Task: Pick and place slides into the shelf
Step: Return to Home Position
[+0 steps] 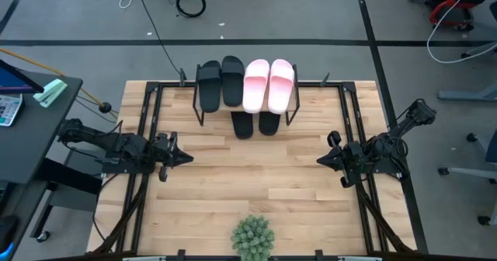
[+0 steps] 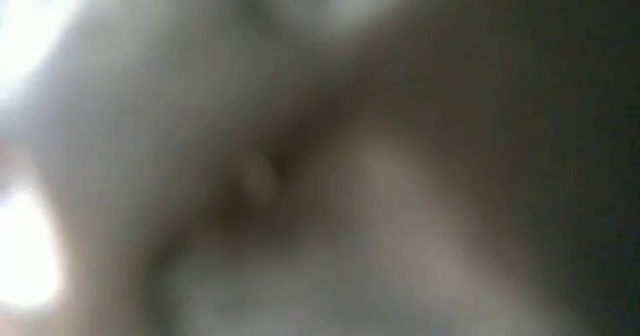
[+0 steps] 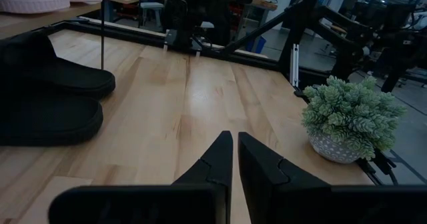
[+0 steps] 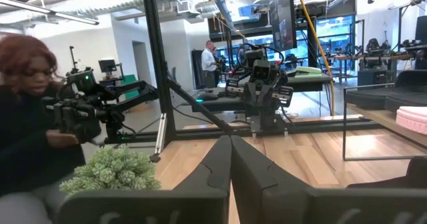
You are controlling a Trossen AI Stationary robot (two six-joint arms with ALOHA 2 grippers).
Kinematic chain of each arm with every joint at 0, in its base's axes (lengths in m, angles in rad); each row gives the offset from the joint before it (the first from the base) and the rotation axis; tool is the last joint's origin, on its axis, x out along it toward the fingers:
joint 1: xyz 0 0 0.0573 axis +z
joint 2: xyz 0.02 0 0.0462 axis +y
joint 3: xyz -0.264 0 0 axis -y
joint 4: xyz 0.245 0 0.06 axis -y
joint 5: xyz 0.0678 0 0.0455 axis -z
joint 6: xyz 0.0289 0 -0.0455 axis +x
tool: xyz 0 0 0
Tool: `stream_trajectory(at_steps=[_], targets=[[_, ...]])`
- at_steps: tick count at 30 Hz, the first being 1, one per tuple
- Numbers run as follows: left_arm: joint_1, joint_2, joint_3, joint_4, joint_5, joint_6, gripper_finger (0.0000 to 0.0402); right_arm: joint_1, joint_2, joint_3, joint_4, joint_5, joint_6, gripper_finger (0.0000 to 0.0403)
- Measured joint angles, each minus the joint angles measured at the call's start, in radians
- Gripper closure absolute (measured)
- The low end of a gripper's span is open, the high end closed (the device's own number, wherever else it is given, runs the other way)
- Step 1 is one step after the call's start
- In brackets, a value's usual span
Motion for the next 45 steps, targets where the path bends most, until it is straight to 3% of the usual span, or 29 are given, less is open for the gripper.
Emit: stream_trajectory(at_steps=[45], targets=[[0.000,0.000,0.001,0.000,0.000,0.000,0.0372,0.000,0.000,0.000,0.000,0.000,-0.002,0.0389]])
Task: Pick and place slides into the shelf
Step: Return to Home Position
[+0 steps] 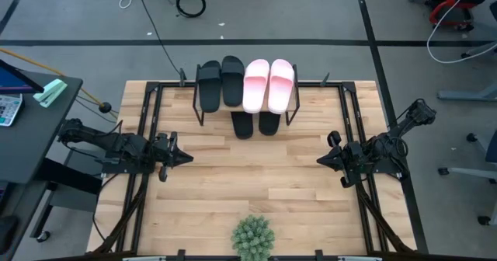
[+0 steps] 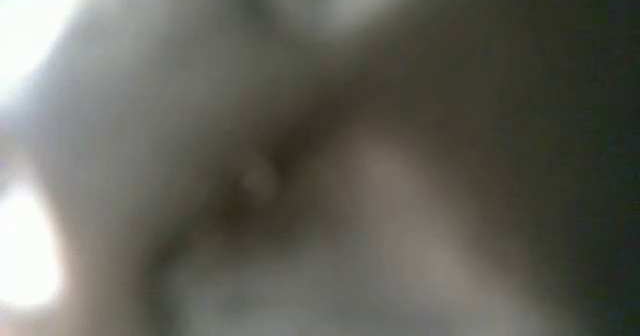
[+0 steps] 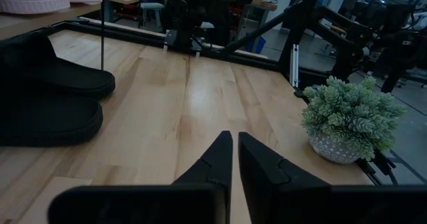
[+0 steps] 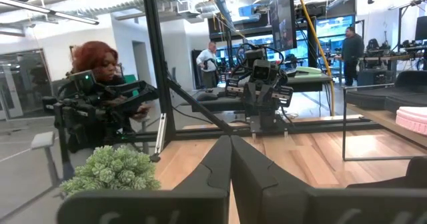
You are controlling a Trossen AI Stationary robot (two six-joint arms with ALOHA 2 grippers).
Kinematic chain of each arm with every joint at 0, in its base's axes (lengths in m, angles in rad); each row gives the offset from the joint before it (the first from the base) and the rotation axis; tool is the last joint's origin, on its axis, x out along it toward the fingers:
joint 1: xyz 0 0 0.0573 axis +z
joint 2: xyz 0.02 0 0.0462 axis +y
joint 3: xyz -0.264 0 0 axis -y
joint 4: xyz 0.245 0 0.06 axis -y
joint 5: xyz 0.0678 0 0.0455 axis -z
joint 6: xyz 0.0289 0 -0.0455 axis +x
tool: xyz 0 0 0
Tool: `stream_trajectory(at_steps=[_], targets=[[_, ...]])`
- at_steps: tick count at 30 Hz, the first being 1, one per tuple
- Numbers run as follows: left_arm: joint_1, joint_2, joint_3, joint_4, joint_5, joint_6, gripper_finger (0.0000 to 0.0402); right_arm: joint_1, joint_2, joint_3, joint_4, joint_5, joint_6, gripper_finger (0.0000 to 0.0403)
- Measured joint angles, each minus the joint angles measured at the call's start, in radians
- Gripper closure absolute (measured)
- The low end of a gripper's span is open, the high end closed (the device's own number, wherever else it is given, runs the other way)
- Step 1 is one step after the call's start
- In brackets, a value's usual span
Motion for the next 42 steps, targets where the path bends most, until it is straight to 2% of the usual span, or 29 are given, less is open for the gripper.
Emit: stream_trajectory(at_steps=[13,26,42], targets=[[0.000,0.000,0.000,0.000,0.000,0.000,0.0361,0.000,0.000,0.000,0.000,0.000,0.000,0.0389],[0.000,0.000,0.000,0.000,0.000,0.000,0.0376,0.000,0.000,0.000,0.000,0.000,0.000,0.0389],[0.000,0.000,0.000,0.000,0.000,0.000,0.0362,0.000,0.000,0.000,0.000,0.000,0.000,0.0389]])
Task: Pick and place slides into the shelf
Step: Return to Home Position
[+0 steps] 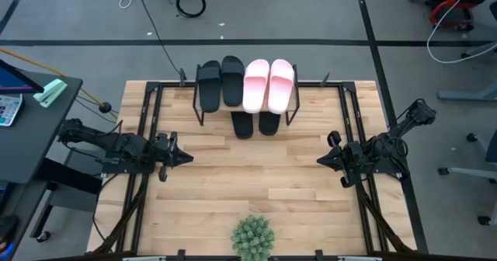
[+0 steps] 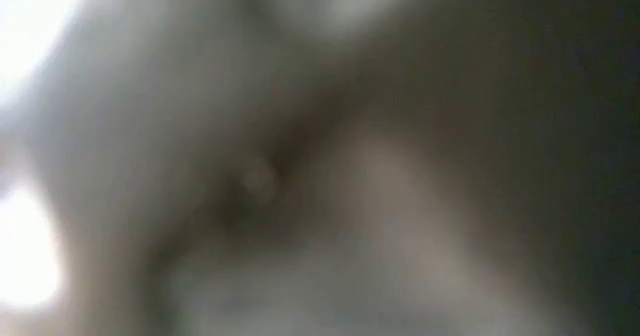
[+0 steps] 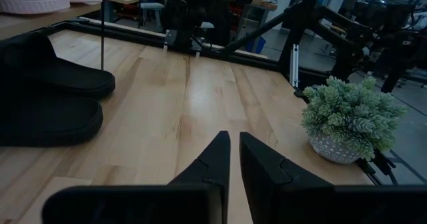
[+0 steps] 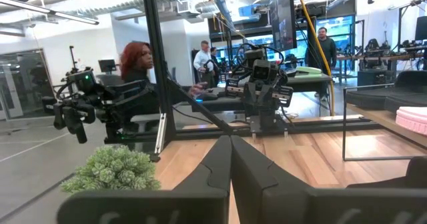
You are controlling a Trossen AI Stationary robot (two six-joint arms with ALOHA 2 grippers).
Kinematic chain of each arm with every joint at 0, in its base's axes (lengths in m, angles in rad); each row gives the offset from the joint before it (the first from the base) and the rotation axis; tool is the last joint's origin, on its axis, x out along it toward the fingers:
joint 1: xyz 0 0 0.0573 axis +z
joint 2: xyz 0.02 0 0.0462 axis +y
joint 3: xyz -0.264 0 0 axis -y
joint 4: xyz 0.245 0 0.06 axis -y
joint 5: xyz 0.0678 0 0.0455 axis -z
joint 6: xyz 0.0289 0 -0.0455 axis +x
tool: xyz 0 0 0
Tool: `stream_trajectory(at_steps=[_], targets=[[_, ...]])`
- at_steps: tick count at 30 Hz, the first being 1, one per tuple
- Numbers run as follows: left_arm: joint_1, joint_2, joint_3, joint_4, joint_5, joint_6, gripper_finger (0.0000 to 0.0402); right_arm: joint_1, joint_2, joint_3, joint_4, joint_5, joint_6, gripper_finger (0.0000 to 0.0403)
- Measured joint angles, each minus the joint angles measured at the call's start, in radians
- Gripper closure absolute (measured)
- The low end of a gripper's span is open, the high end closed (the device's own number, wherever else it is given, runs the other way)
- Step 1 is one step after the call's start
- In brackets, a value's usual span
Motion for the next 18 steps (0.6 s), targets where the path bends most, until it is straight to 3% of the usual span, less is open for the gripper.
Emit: stream_trajectory(at_steps=[18], targets=[[0.000,0.000,0.000,0.000,0.000,0.000,0.0362,0.000,0.000,0.000,0.000,0.000,0.000,0.0389]])
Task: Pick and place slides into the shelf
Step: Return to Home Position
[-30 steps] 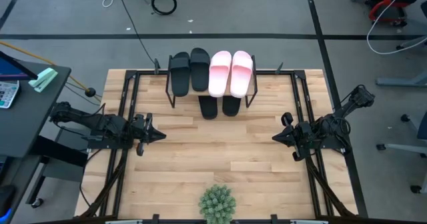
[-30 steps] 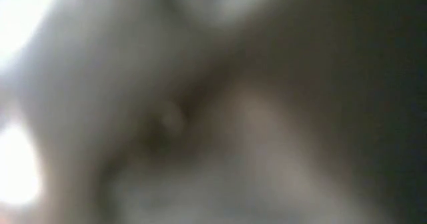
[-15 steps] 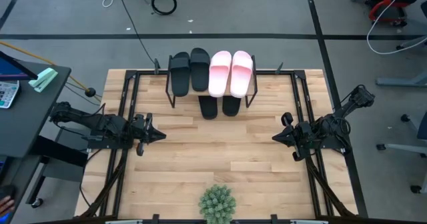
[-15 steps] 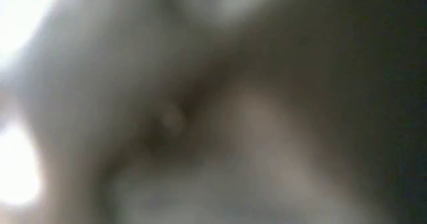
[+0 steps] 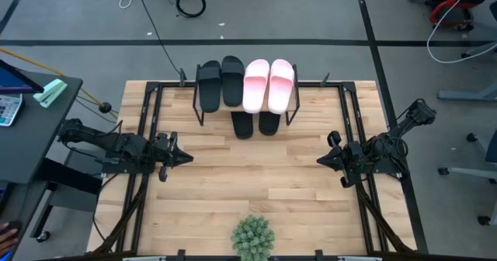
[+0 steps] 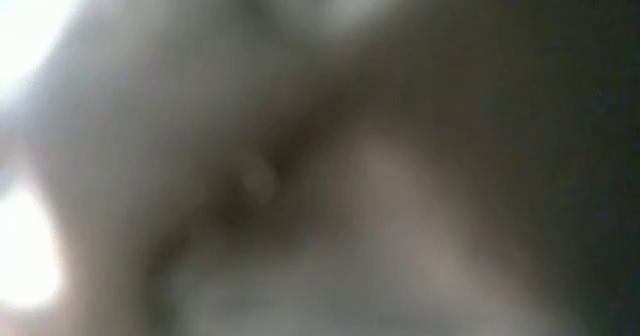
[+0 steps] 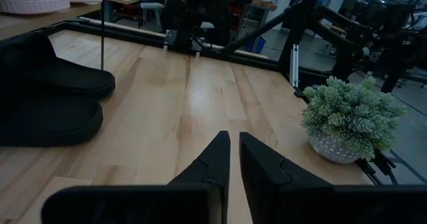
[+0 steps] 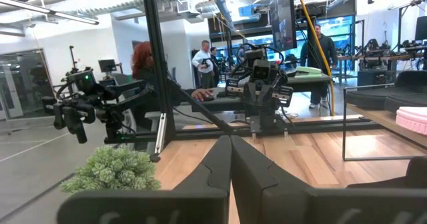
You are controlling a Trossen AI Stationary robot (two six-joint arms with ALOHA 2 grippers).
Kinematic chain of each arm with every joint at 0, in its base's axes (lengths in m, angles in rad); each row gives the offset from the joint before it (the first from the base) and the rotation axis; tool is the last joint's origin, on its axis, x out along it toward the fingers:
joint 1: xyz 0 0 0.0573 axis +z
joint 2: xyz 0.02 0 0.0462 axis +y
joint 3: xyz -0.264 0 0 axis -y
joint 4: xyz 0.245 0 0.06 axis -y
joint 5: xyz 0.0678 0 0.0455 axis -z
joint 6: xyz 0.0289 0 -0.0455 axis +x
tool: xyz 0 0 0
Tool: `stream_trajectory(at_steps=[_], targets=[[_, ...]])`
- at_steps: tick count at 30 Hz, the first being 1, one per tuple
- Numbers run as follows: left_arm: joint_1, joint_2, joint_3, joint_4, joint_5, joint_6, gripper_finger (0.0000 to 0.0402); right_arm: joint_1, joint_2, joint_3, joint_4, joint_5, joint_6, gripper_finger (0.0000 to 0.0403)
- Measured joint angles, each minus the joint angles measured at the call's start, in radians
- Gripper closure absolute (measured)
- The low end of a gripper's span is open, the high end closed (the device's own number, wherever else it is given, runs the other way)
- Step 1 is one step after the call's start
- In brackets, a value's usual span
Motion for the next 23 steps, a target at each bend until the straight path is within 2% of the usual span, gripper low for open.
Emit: stream_trajectory(at_steps=[14,23], targets=[[0.000,0.000,0.000,0.000,0.000,0.000,0.0376,0.000,0.000,0.000,0.000,0.000,0.000,0.0389],[0.000,0.000,0.000,0.000,0.000,0.000,0.0365,0.000,0.000,0.000,0.000,0.000,0.000,0.0389]])
